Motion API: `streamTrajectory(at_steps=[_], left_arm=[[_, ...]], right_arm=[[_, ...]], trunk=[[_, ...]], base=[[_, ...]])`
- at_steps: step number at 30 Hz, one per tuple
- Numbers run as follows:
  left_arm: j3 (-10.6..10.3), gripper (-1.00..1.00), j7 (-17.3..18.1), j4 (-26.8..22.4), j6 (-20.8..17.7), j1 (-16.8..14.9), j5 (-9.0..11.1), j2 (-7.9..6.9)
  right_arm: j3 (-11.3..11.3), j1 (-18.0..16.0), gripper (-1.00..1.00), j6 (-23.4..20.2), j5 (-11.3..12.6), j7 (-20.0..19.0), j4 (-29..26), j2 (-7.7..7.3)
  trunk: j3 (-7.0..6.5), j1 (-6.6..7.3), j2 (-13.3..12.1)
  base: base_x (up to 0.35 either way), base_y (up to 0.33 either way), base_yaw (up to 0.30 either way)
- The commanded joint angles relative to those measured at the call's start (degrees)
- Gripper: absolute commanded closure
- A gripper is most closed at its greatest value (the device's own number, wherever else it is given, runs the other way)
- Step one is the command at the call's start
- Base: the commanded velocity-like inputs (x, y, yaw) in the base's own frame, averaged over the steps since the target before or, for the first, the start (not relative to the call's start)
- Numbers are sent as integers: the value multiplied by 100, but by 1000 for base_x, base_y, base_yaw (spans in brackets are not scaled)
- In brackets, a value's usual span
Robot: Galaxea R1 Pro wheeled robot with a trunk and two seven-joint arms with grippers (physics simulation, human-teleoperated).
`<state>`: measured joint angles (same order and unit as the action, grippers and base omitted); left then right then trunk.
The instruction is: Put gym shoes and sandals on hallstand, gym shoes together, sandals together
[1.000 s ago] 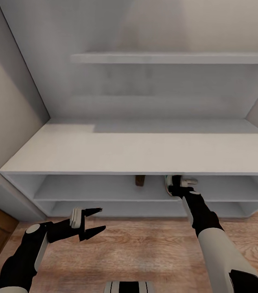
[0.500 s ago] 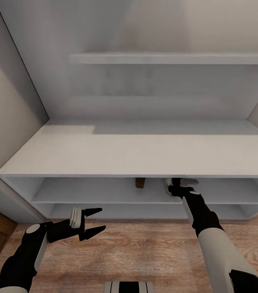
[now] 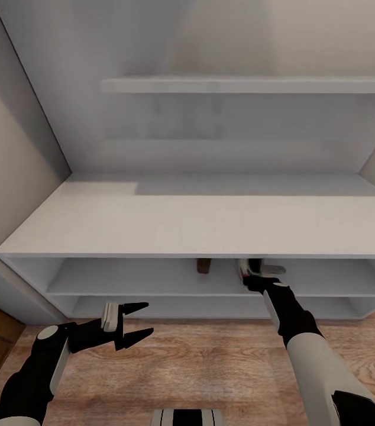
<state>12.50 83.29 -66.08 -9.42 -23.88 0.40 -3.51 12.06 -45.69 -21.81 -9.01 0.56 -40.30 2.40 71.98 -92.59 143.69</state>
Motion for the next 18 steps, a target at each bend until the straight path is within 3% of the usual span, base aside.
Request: streamTrajectory(at_steps=[1,18], left_arm=[[4,-100,22,-1,-60,-2,4,0],[7,-100,28,2,-60,-2,4,0]], right_arm=[[24,-2,-100,-32,-58,-15,-9,7],[41,-2,-100,-26,-5,-52,13,6]], trunk=[[4,1,2],[4,1,2]], base=[[0,0,0],[0,0,0]])
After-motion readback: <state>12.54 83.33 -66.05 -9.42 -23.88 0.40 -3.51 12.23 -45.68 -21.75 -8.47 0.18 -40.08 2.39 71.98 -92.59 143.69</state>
